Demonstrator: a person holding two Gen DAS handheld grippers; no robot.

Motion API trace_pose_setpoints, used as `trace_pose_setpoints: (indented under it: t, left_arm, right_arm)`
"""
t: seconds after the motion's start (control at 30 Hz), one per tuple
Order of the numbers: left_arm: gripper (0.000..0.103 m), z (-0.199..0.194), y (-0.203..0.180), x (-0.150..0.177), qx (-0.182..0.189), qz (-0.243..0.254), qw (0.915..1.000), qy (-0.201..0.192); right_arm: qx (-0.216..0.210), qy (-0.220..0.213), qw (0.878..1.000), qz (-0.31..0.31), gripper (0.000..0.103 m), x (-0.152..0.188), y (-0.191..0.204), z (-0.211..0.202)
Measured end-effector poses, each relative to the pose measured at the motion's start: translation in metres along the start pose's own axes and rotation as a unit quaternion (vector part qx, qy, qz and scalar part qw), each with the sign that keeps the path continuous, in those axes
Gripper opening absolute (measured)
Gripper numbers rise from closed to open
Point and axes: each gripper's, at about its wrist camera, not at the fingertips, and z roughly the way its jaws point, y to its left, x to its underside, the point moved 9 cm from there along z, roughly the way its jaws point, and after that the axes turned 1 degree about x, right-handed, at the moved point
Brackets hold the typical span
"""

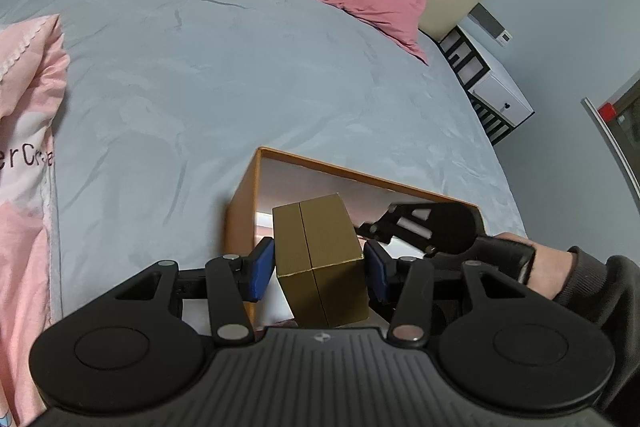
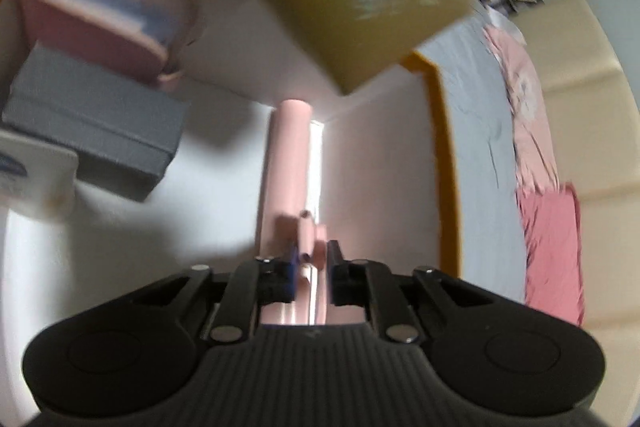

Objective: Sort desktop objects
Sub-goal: 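Lower the selfie stick into the orange box with the right gripper while the left lowers the gold box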

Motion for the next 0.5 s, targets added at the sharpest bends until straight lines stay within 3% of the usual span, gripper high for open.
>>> trace_pose_setpoints:
  t: [0.13, 0.2, 0.3, 0.4, 0.5]
  left_arm:
    - [0.056, -0.005, -0.02, 0.004, 0.018, 0.01, 0.9998, -0.003]
    - [0.056, -0.005, -0.035, 0.007, 0.031, 0.015, 0.9994, -0.004]
    - [0.056, 0.004, -0.059, 0.018, 0.039, 0.035, 0.9986, 0.004]
    - [0.056, 0.023, -0.083, 0.042, 0.024, 0.075, 0.9964, 0.033]
    - [0.056, 0.043, -0.101, 0.064, -0.004, 0.12, 0.9909, 0.061]
  right_arm:
    - [-0.015, 0.004, 0.99, 0.144, 0.025, 0.012, -0.027, -0.032]
    - [-0.009, 0.01, 0.973, 0.23, 0.025, 0.021, -0.046, -0.051]
    - [-0.006, 0.026, 0.95, 0.31, 0.025, 0.039, -0.06, -0.08]
    - [-0.031, 0.035, 0.938, 0.344, 0.021, 0.055, -0.057, -0.102]
    - [-0.073, 0.035, 0.937, 0.34, 0.014, 0.063, -0.033, -0.111]
